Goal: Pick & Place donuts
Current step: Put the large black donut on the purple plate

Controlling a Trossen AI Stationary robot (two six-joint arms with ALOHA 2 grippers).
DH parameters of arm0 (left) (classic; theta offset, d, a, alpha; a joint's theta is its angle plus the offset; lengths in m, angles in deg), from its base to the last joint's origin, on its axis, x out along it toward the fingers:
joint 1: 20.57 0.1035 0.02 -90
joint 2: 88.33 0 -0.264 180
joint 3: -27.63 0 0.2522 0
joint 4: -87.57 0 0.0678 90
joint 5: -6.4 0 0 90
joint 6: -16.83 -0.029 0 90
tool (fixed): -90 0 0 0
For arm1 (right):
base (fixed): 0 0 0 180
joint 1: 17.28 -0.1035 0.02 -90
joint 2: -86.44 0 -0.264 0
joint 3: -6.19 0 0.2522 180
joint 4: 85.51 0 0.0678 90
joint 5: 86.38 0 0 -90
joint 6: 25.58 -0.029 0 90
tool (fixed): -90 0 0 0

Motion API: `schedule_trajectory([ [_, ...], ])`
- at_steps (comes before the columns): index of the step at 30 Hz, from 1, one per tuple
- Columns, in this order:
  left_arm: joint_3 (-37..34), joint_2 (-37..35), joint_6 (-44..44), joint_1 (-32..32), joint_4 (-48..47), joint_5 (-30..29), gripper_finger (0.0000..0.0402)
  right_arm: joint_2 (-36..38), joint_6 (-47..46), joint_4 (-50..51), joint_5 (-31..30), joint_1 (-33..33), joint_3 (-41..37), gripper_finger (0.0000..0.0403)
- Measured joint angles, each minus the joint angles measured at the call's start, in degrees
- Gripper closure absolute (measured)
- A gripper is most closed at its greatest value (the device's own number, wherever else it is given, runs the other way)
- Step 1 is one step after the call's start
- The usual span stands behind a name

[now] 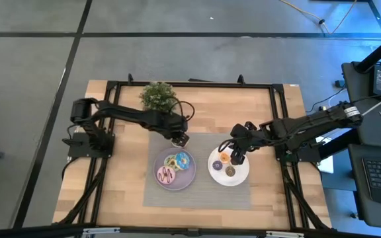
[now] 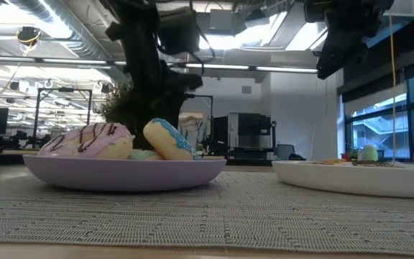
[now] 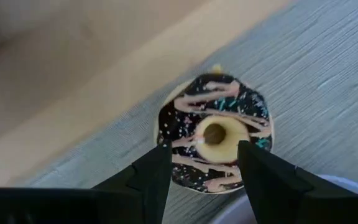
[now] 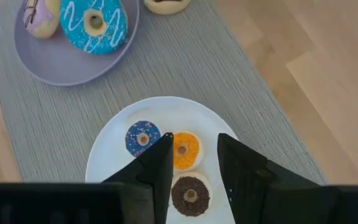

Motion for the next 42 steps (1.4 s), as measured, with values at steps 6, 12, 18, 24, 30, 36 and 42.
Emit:
schedule_trajectory([
  [6, 0.0, 3.9, 1.0, 0.2, 0.1, 1.6, 0.0238, 0.0, 0.5, 0.0, 0.0, 0.0, 0.0, 0.0276],
  [12, 0.0, 4.7, 1.9, 0.2, 0.1, 1.5, 0.0253, 0.0, 0.6, 0.0, 0.0, 0.0, 0.0, 0.0276],
  [18, 0.0, 4.5, 1.7, 0.2, 0.0, 1.4, 0.027, 0.0, 1.1, 0.0, 0.0, 0.0, 0.0, 0.0276],
  [24, 1.5, 3.7, -1.0, 0.0, -2.4, 0.0, 0.0287, 0.0, 1.2, 0.1, 0.0, 0.0, 0.0, 0.0276],
  [30, 3.2, 3.7, -1.4, 0.0, -6.7, -0.9, 0.0297, 0.0, 1.2, 0.1, 0.0, 0.0, 0.0, 0.0276],
  [36, 3.2, 3.7, -1.9, 0.0, -5.1, -1.3, 0.0297, 0.0, 1.3, 0.1, 0.0, 0.0, 0.0, 0.0276],
  [42, 3.2, 3.7, -3.7, 0.0, -4.6, -1.4, 0.0299, 0.0, 1.3, 0.2, 0.0, 0.0, 0.0, 0.0276],
])
